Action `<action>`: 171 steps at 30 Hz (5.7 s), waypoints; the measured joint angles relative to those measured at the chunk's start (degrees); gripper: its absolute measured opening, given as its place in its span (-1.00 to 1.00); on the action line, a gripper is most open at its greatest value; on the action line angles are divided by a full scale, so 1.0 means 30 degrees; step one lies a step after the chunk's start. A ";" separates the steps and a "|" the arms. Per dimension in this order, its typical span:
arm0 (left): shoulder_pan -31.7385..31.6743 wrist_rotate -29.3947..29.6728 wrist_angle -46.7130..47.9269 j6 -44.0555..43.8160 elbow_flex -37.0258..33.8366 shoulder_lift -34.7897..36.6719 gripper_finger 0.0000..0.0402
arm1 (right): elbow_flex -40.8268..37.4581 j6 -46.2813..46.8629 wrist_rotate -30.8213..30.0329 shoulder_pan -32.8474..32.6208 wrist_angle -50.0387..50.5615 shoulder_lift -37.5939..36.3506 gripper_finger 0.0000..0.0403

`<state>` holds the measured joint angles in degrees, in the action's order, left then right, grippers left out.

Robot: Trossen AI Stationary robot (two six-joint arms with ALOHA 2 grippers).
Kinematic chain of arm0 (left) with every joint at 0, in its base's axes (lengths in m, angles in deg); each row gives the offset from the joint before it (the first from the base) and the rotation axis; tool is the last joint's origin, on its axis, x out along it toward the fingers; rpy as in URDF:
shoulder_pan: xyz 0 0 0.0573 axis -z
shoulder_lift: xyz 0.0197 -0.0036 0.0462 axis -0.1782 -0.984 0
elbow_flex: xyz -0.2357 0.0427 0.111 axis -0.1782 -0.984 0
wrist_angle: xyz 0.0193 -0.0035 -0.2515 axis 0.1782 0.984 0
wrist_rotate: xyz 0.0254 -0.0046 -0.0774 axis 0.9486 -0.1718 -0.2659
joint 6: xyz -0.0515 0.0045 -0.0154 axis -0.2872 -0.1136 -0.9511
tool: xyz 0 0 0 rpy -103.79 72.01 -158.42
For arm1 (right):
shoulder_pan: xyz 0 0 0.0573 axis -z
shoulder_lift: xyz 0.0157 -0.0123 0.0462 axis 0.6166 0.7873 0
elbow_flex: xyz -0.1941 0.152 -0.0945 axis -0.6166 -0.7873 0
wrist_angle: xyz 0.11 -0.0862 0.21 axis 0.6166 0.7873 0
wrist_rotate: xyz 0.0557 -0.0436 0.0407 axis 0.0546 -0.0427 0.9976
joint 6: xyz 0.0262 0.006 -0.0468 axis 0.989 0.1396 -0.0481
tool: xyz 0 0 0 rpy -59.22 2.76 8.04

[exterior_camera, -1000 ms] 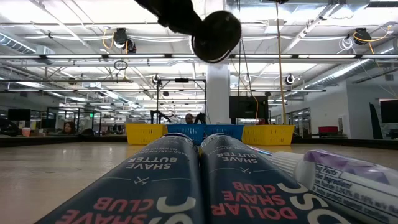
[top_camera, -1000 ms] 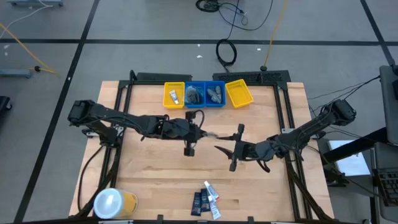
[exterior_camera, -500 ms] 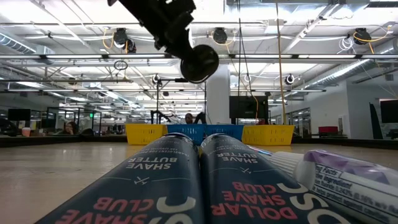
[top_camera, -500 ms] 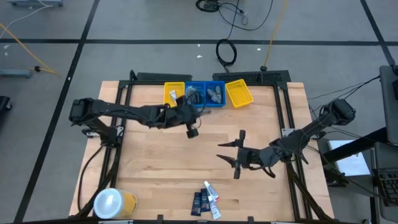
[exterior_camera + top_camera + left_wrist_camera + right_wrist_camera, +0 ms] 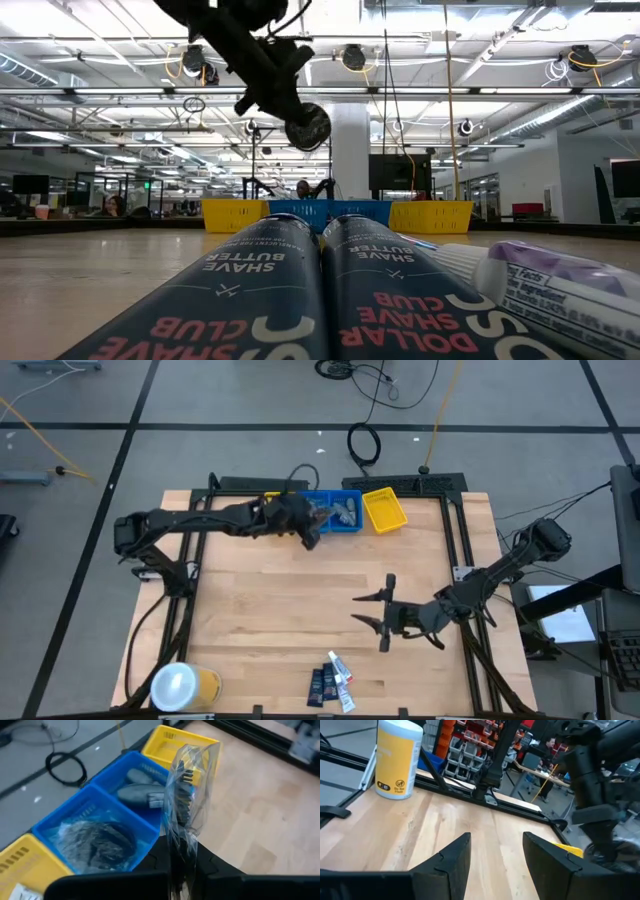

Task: Pick & Place Travel size toiletries
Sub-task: Put the hairbrush into the left blue bin, then put the top toothpaste into the left yellow bin

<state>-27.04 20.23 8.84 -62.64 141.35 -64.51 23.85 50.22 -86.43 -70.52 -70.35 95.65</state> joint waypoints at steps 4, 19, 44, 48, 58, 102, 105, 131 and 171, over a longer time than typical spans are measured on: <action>-0.1074 0.0023 0.0013 -0.0542 0.0015 -0.0165 -0.92 | 0.0000 -0.0025 -0.0002 -0.0288 -0.0041 0.0000 -0.15; -0.4207 -0.3406 -0.1287 -0.5082 0.0015 -0.3465 -0.95 | 0.0000 -0.0207 0.0005 -0.0843 0.0005 0.0000 -0.15; -0.4620 -0.2762 -0.1487 -0.6589 0.0015 -0.3832 -0.45 | -0.0007 0.0079 -0.0002 -0.0843 0.0163 0.0000 -0.15; -0.4620 -0.2750 -0.1494 -0.6487 0.0015 -0.3832 -0.32 | -0.0007 0.0084 -0.0002 -0.0843 0.0163 0.0000 -0.15; -0.4726 -0.2799 -0.1937 -0.5809 0.0007 -0.3733 -0.18 | -0.0007 0.0084 -0.0002 -0.0843 0.0163 0.0000 -0.15; 0.7687 -0.4483 0.1409 0.1447 0.0000 -0.2162 -0.16 | -0.0028 0.7013 0.5070 -0.0144 -0.1445 0.6593 -0.15; 0.8553 -0.3462 0.1587 0.0610 0.0000 -0.2157 -0.16 | -0.0022 0.8418 0.6099 0.0260 -0.1696 0.7574 -0.15; 1.0549 -0.0923 0.1511 -0.0746 0.0000 -0.2157 -0.16 | 0.3107 1.3011 1.0030 0.0789 0.0321 1.1700 -0.15; 1.0571 -0.0911 0.1682 -0.0427 0.0000 -0.2157 -0.16 | 0.6178 1.7179 1.0394 0.1452 0.5321 1.3828 -0.27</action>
<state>4.67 17.50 13.89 -63.92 141.35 -70.98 42.39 101.75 -55.25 -66.16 -54.38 137.13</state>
